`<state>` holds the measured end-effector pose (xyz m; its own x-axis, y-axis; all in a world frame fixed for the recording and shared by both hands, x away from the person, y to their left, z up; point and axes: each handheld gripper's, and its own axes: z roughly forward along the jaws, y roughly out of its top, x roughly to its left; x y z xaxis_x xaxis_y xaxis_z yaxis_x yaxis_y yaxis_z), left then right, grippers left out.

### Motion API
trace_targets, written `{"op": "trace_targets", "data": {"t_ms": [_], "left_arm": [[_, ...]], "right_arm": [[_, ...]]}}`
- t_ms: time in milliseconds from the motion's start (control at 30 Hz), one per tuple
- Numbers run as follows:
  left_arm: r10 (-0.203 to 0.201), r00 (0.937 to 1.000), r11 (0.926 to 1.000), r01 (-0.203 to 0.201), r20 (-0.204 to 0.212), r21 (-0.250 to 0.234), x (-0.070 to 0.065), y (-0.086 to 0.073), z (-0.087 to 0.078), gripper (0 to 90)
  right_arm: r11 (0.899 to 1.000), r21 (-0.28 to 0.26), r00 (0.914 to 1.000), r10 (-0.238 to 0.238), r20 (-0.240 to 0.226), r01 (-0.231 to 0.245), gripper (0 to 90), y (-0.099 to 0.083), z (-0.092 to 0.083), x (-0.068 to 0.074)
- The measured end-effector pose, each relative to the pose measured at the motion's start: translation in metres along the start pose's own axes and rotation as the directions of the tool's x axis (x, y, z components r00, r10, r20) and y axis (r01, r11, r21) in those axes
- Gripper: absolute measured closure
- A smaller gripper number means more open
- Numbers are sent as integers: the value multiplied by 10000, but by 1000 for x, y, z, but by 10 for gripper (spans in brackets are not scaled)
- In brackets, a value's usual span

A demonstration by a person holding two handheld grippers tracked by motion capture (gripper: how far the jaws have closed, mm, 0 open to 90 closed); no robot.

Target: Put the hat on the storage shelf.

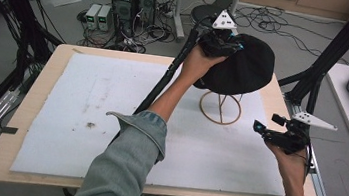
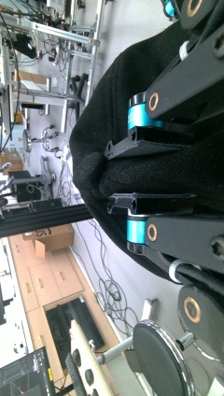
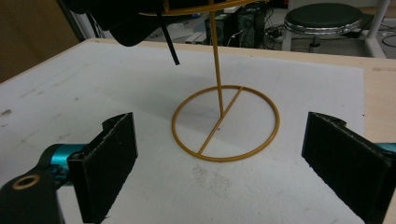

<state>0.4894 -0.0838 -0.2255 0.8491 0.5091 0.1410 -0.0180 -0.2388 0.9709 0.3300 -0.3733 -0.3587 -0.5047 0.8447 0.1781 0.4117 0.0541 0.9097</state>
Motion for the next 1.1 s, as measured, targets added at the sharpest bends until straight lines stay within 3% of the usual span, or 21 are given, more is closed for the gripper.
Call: {"op": "trace_targets", "data": {"t_ms": [400,700,1100], "left_arm": [[-111,9998,9995,107,153,302,-1,-6,8,719],[74,9996,9974,-92,258,709,-4,-11,13,684],[-97,9996,9983,81,272,581,-1,-20,13,639]], "right_arm": [[10000,-14,10000,2,0,-2,101,0,0,0],[10000,-33,10000,-3,-4,3,101,0,-1,0],[10000,31,10000,5,2,-5,101,0,0,0]]}}
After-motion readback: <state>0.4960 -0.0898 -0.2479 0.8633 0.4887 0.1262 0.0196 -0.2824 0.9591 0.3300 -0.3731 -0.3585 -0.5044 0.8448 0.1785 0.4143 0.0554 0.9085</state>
